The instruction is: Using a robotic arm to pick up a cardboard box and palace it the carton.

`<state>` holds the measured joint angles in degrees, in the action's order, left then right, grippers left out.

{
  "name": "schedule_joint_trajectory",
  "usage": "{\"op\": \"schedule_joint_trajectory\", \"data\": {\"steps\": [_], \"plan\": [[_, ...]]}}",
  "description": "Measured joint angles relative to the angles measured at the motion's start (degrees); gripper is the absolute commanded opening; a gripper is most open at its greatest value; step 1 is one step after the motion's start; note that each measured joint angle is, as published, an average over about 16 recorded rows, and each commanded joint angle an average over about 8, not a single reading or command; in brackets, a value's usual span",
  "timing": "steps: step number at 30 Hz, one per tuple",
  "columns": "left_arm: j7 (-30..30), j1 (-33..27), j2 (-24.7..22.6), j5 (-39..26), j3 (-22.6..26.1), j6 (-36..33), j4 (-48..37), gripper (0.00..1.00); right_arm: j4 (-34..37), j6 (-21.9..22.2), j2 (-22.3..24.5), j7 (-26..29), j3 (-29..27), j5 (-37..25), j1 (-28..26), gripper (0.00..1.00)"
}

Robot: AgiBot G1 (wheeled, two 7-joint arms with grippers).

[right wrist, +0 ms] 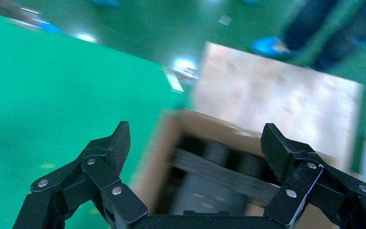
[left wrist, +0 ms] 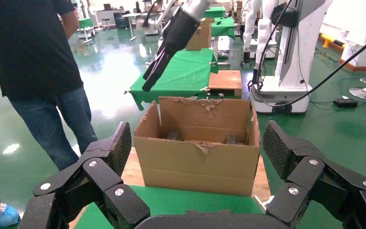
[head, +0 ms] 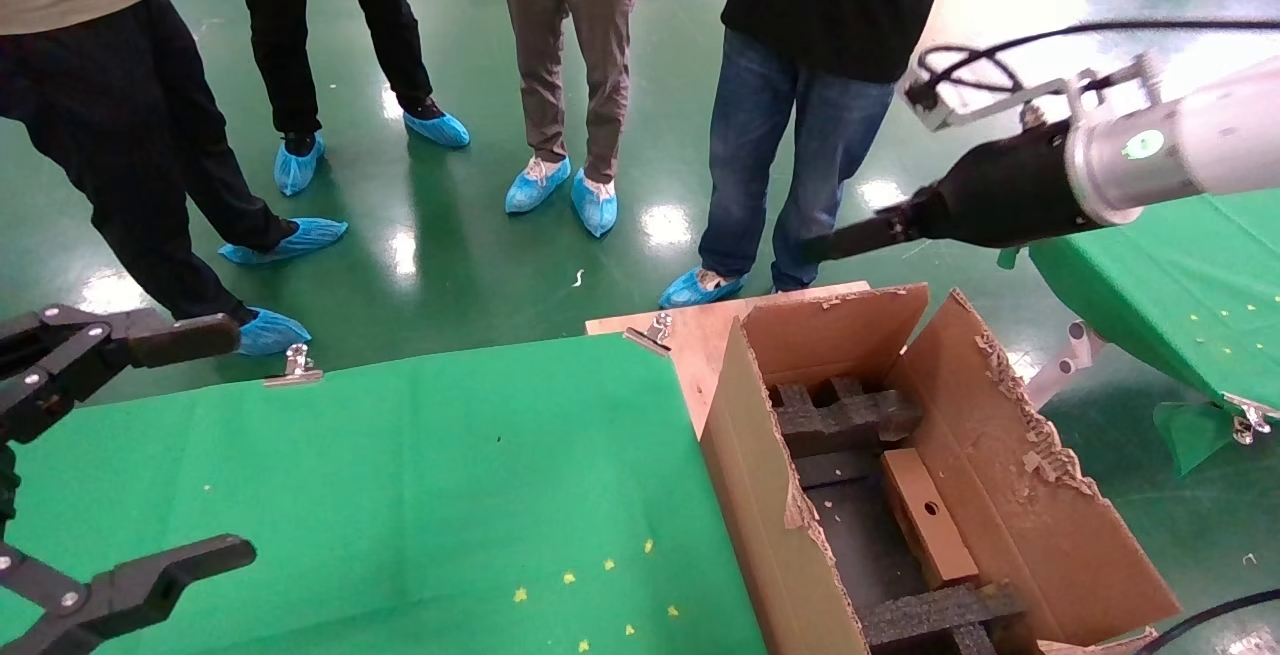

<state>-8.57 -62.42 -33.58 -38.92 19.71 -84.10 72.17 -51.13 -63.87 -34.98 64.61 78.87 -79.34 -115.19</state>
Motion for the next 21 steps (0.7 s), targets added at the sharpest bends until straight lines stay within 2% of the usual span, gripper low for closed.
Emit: {"op": "schedule_joint_trajectory", "data": {"steps": [10,21], "plan": [[0.0,0.0,0.0,0.0,0.0,0.0,0.0,1.0,-3.2,-1.8,1.9,0.1,-1.5,2.6,-0.9,1.0],[0.0,0.0,0.0,0.0,0.0,0.0,0.0,1.0,-4.2,-3.3,1.3,-4.9,-6.9,5.3,4.5,1.0]]}}
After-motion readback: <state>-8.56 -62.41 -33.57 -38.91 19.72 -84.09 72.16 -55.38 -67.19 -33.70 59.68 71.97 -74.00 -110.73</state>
